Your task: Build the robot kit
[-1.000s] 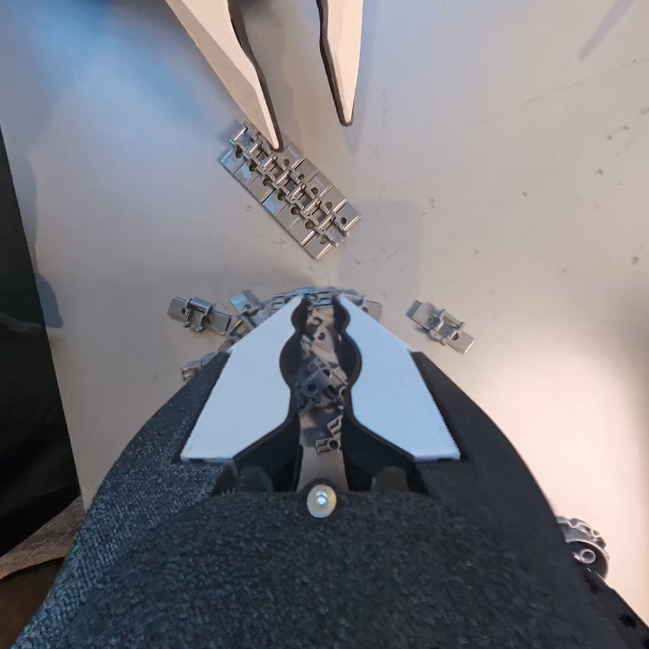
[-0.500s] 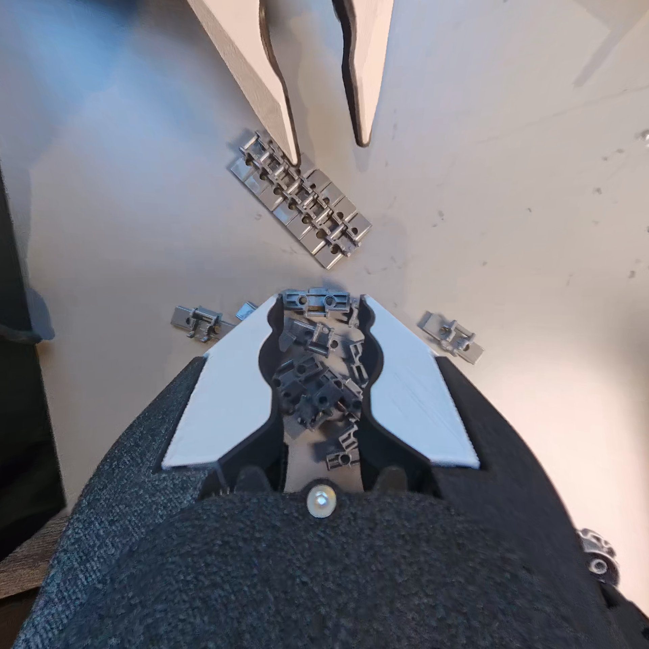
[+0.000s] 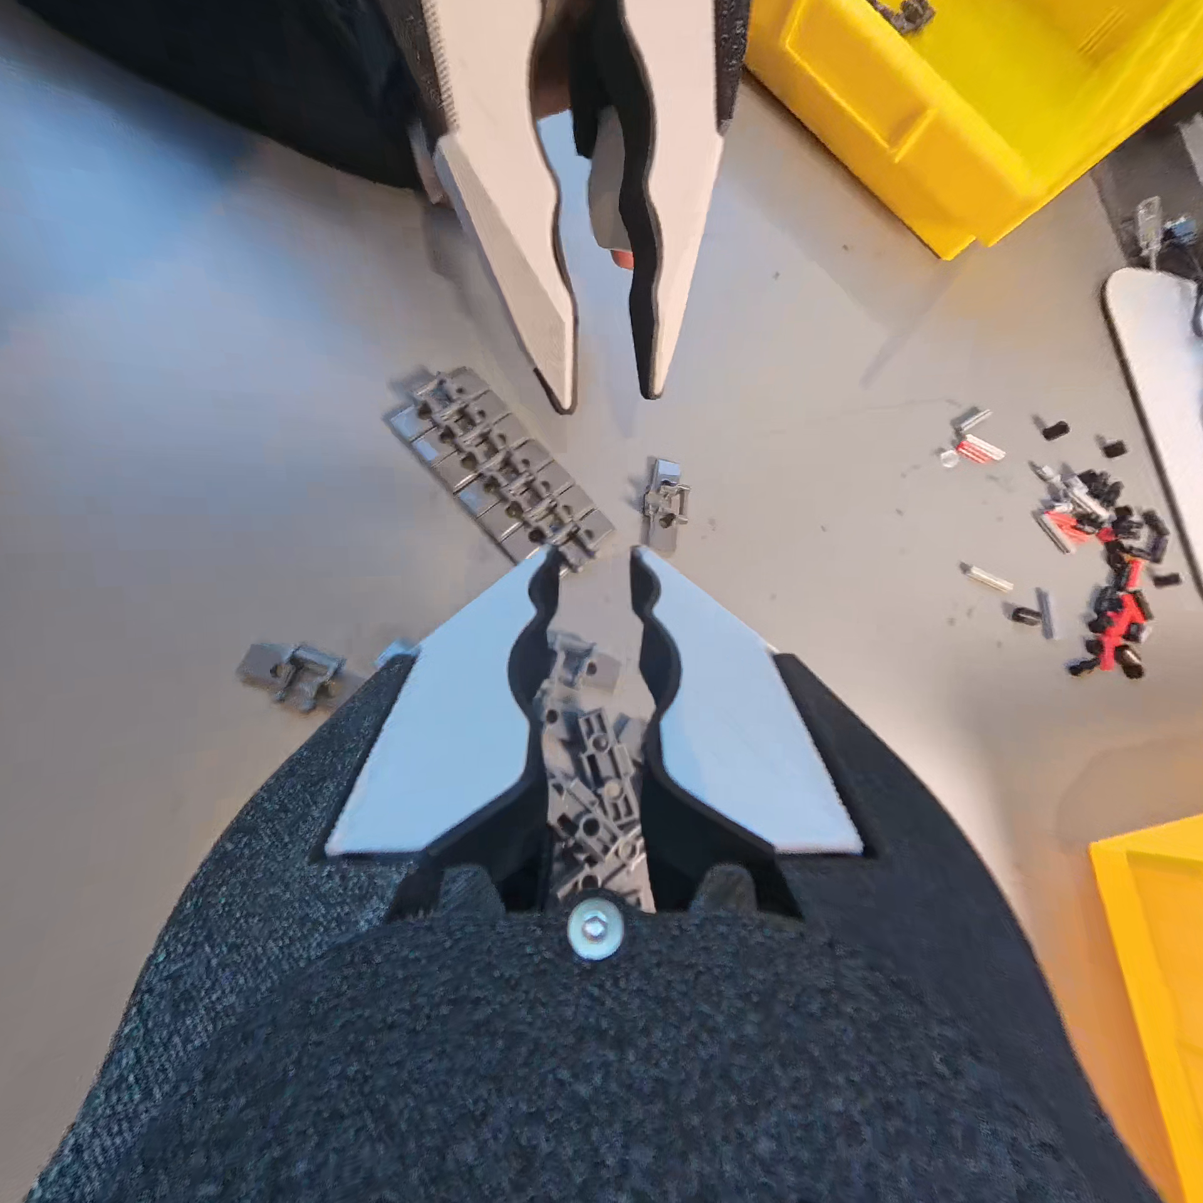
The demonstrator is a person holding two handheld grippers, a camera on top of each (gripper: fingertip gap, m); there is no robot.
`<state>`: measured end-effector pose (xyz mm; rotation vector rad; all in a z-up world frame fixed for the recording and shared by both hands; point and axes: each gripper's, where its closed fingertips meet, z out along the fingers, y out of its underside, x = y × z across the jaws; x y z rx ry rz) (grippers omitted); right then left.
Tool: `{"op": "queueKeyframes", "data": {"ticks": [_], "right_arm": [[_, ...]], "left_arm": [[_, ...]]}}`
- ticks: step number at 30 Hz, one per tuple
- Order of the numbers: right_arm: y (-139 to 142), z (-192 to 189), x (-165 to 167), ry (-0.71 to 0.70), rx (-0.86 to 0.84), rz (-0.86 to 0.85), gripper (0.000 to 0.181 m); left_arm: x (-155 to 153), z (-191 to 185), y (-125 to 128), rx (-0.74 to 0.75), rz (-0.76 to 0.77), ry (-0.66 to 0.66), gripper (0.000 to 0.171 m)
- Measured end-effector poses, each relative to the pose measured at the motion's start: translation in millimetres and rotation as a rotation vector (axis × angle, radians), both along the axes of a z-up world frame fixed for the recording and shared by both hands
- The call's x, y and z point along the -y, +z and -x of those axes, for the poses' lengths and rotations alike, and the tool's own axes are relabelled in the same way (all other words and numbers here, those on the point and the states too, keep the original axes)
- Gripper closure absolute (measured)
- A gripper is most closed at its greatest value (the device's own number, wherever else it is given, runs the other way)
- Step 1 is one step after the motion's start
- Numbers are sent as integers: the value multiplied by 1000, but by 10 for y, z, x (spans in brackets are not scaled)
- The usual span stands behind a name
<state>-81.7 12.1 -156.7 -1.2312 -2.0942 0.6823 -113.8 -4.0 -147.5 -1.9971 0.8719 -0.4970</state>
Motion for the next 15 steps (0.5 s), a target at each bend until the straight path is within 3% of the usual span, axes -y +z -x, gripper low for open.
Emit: {"op": "queueKeyframes", "data": {"ticks": [7,9,11,15], "right_arm": [[-177,379,-207,-79,81,136,147],[-268,423,-202,-67,144,161,148],[-342,439,-214,-55,187,140,160],[-204,473,-180,29,102,78,164]], "left_arm": [[-145,192,-34,9,31,101,150],[-145,202,-13,21,26,104,150],[-134,202,1,27,19,99,152],[-115,200,33,62,25,90,151]]}}
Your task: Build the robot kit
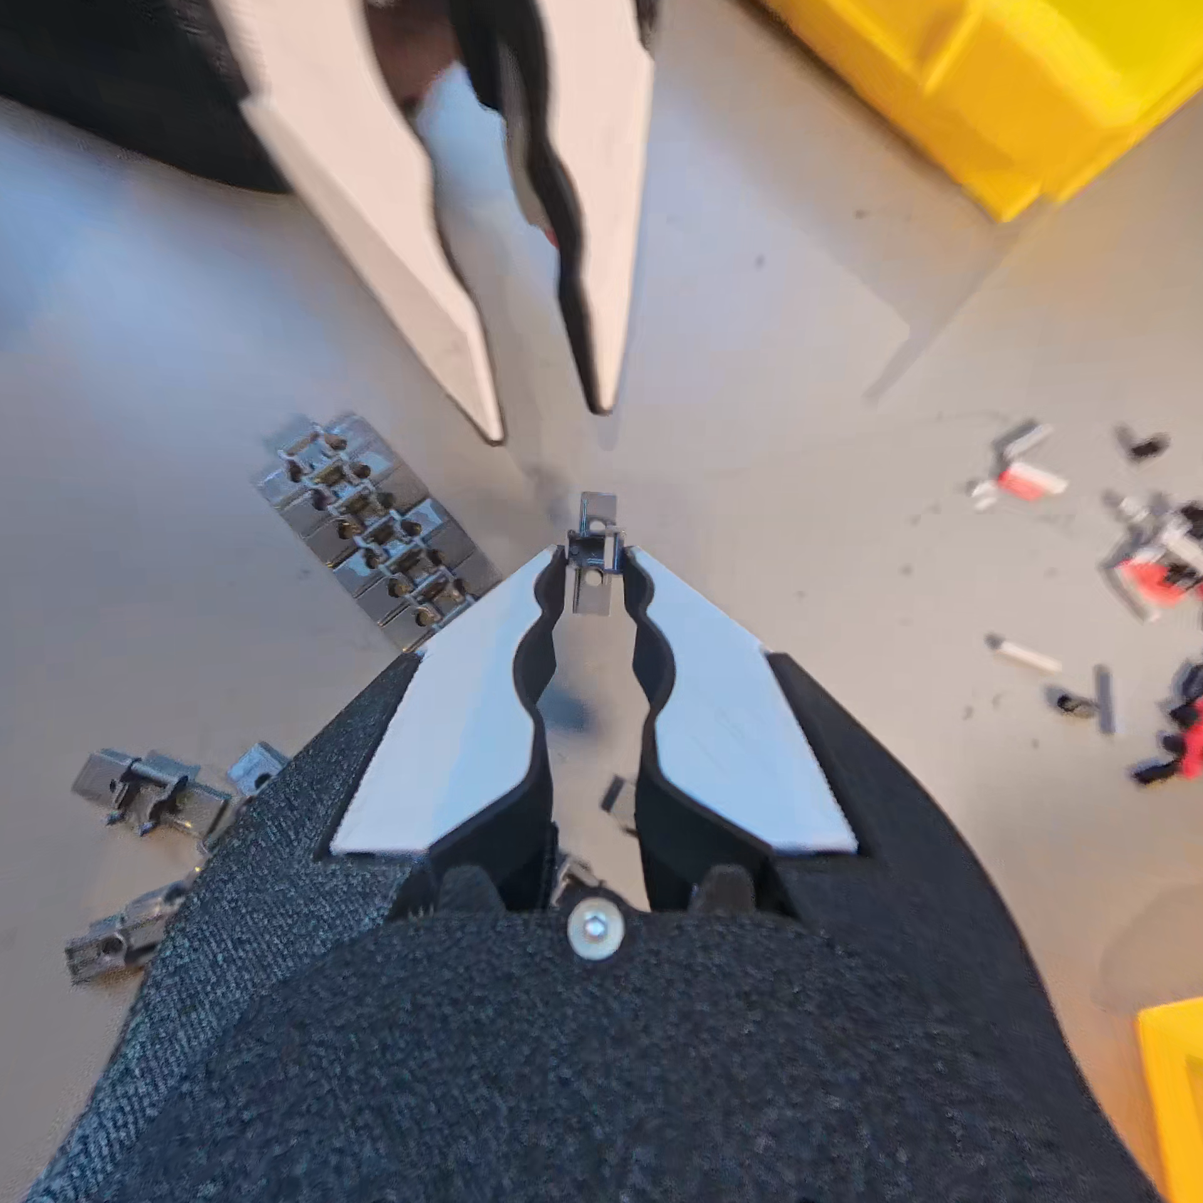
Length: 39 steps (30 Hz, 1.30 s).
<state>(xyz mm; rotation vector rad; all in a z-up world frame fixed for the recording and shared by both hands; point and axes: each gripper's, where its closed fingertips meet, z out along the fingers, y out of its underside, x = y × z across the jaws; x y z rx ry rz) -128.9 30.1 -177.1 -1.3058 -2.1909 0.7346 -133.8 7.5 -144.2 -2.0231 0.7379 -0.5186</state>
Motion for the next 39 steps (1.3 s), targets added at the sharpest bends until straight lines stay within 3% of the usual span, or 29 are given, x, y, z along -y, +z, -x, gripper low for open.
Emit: {"op": "queueKeyframes", "data": {"ticks": [4,6,11,14,16,19,20,26,34,36,39], "right_arm": [[345,-74,166,203,-217,-212,164],[524,-115,278,272,-304,-293,164],[728,-211,446,389,-370,-455,164],[841,-236,481,389,-418,-481,164],[968,-218,452,297,-475,-366,156],[1111,-246,398,161,-517,-70,127],[1148,-266,388,134,-541,5,128],[1269,-264,418,42,-667,252,181],[1597,-183,483,37,-783,484,181],[1659,-173,462,17,-780,553,160],[1720,-170,486,25,-773,587,152]], "left_arm": [[30,-23,116,132,33,-31,147],[125,-134,186,234,85,-117,148],[267,-324,393,390,107,-247,167],[279,-343,489,445,82,-254,169],[269,-318,611,503,39,-247,171],[257,-269,781,576,-39,-240,171],[244,-250,827,597,-61,-231,171],[251,-220,1129,760,-194,-257,171],[270,-189,1362,911,-306,-256,171],[281,-190,1383,918,-324,-258,171],[300,-222,1394,913,-338,-269,171]]}}
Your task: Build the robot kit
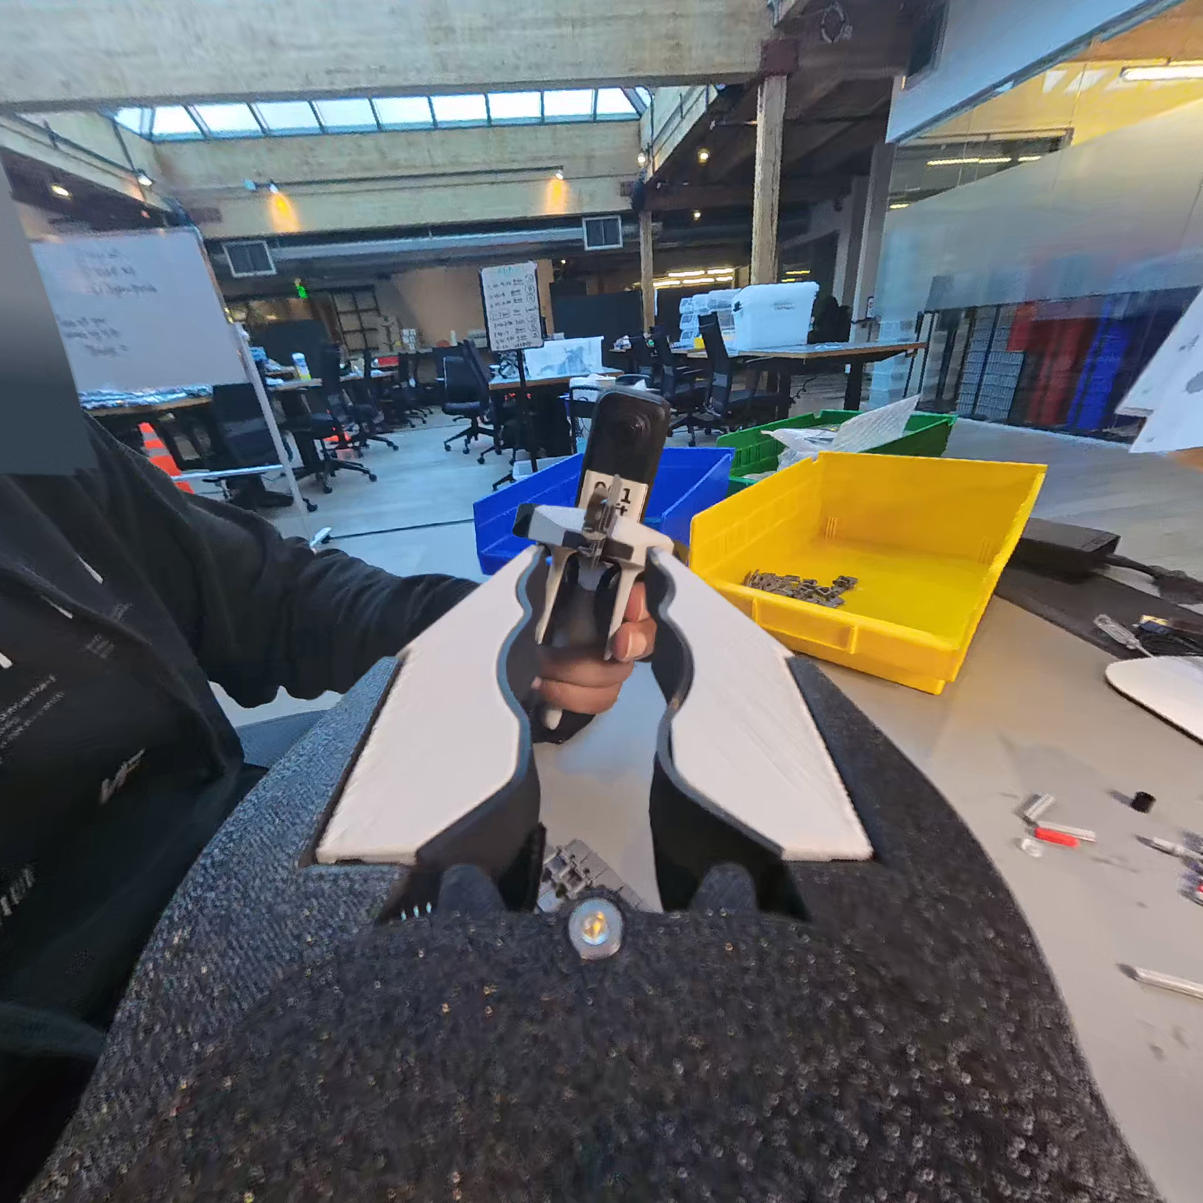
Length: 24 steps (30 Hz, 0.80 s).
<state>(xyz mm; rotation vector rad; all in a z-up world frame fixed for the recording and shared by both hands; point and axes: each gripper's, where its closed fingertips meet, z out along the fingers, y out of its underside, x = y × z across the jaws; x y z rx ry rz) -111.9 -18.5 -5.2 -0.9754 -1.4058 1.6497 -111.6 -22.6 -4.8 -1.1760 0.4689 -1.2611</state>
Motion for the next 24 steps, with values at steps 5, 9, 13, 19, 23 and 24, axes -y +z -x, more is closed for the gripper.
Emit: {"op": "queueKeyframes", "data": {"ticks": [5,9,13,19,23,24], "right_arm": [[54,9,70,-5,-13,-29,167],[59,12,63,-7,11,-26,174],[20,13,47,4,106,-44,175],[-276,-31,-38,26,403,-4,174],[-433,-105,14,61,480,-4,174],[-449,-113,43,73,482,2,174]], "left_arm": [[19,-41,-4,-2,-9,-5,171],[34,-50,1,-5,-15,-2,171],[-5,-107,-99,-87,8,27,171],[-68,-210,-438,-413,54,102,165],[-36,-144,-438,-379,113,63,156],[-28,-132,-438,-360,132,45,158]]}}
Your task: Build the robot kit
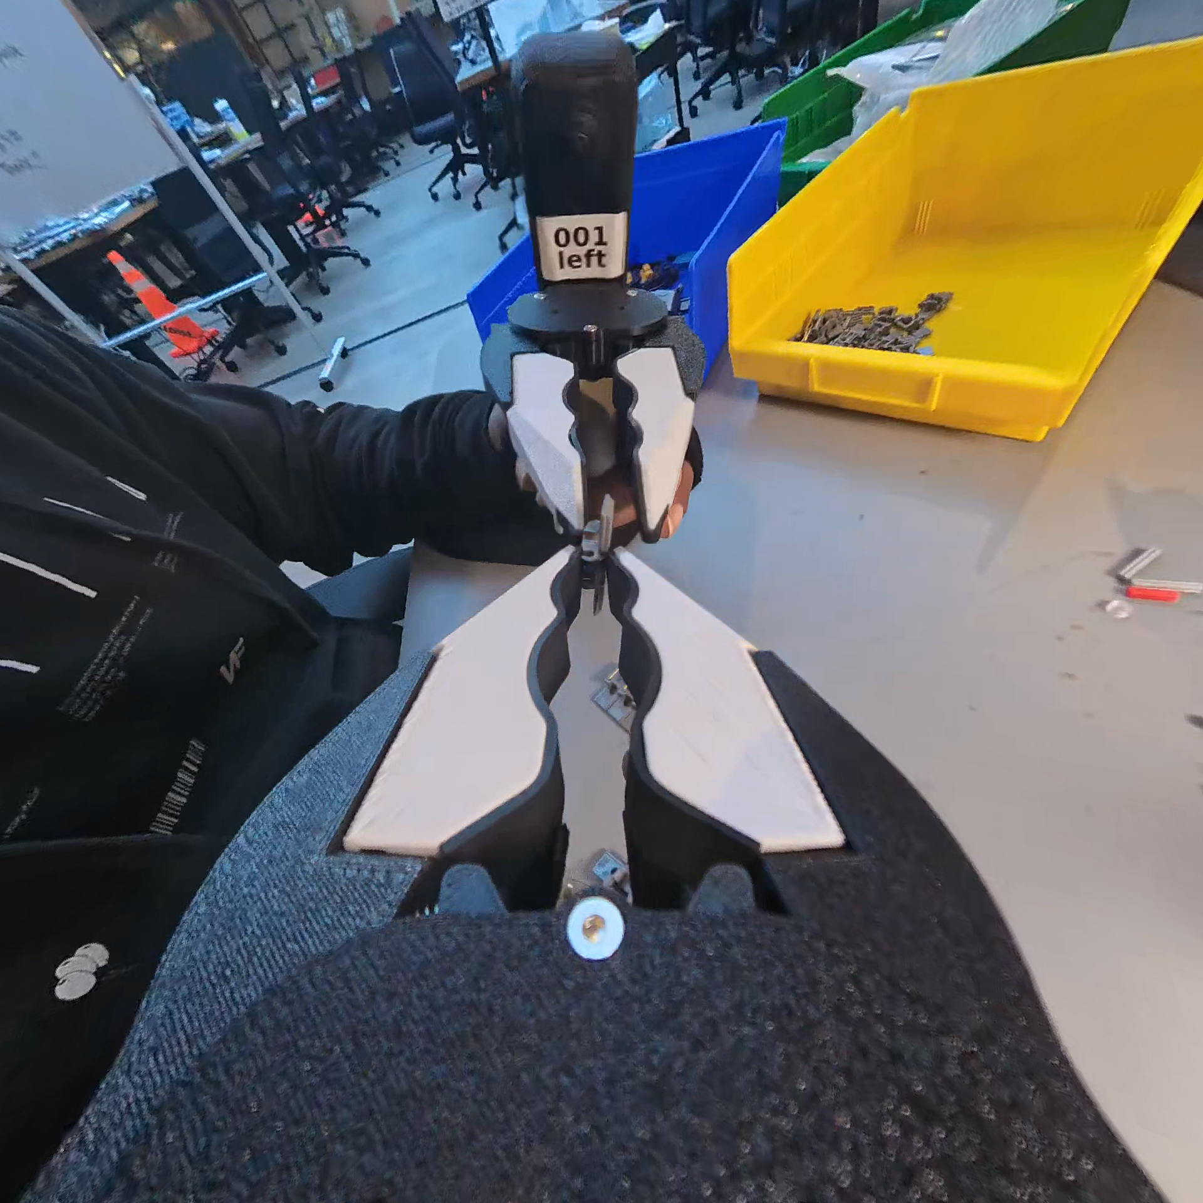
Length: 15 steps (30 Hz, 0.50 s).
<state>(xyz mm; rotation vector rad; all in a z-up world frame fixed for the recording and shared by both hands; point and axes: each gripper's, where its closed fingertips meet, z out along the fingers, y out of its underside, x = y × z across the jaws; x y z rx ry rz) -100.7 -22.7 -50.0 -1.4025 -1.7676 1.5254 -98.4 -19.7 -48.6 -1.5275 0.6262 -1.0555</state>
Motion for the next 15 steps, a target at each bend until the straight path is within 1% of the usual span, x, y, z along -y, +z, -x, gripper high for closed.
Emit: {"op": "queueKeyframes", "data": {"ticks": [2,5,8,11,15], "right_arm": [[-7,4,26,3,-11,6,174],[11,14,38,-1,-35,20,174],[53,16,36,-3,-68,27,173],[97,6,44,3,-123,-12,172],[114,6,49,-5,-146,-48,172]], "left_arm": [[57,-28,-23,10,27,-53,164],[88,-51,-2,28,29,-73,171],[82,-47,42,76,44,-75,171],[90,-33,106,164,74,-96,171],[96,-36,117,210,104,-120,171]]}}
